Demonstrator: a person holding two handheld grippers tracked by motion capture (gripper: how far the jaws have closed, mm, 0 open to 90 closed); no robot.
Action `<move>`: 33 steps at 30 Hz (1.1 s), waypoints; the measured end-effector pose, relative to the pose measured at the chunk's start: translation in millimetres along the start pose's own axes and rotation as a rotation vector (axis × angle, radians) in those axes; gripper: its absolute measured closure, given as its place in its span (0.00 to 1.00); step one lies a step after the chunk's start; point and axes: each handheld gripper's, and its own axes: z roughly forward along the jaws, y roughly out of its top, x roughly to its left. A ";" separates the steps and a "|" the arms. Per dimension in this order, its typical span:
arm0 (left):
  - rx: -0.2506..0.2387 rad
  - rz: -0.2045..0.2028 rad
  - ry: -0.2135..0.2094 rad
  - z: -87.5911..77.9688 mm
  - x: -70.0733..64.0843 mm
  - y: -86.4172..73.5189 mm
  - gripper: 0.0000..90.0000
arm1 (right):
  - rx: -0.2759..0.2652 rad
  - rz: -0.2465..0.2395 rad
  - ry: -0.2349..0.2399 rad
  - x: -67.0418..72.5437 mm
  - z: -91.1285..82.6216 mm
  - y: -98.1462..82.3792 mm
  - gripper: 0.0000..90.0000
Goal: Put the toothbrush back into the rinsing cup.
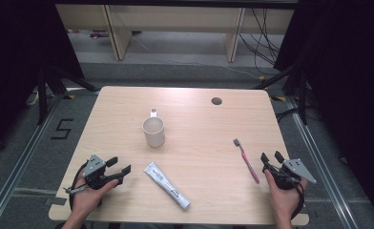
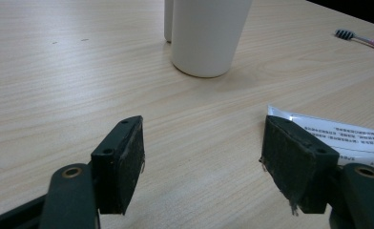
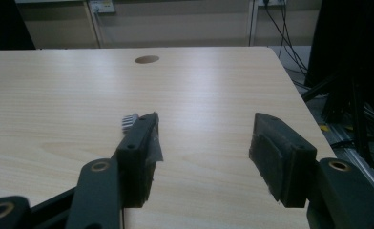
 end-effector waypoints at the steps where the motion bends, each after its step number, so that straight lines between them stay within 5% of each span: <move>1: 0.000 0.000 0.000 0.0 0.0 0.0 0.34 | 0.000 0.000 0.000 0.0 0.0 0.0 0.48; 4: 0.003 -0.009 -0.008 2.6 -0.2 0.5 0.34 | 0.005 -0.043 -0.005 -1.0 0.2 0.5 0.48; 11: 0.006 -0.002 -0.010 2.4 -2.1 0.6 0.35 | 0.018 -0.019 0.000 0.5 1.1 0.7 0.48; 14: 0.017 -0.005 -0.016 2.8 -4.0 0.6 0.35 | -0.004 -0.048 -0.011 -0.1 3.4 0.5 0.47; 15: 0.019 -0.007 -0.019 3.3 -5.1 0.6 0.35 | 0.010 -0.020 -0.006 2.1 3.4 0.3 0.47; 18: 0.039 -0.012 -0.033 5.6 -8.9 2.7 0.35 | 0.010 -0.053 -0.011 -0.1 4.7 1.0 0.47; 23: 0.058 -0.029 -0.025 3.9 -13.7 9.8 0.36 | 0.044 -0.031 -0.012 1.5 3.1 1.6 0.46; 33: 0.107 -0.040 -0.073 5.0 -29.4 21.7 0.37 | 0.038 -0.038 0.001 1.6 6.8 1.6 0.45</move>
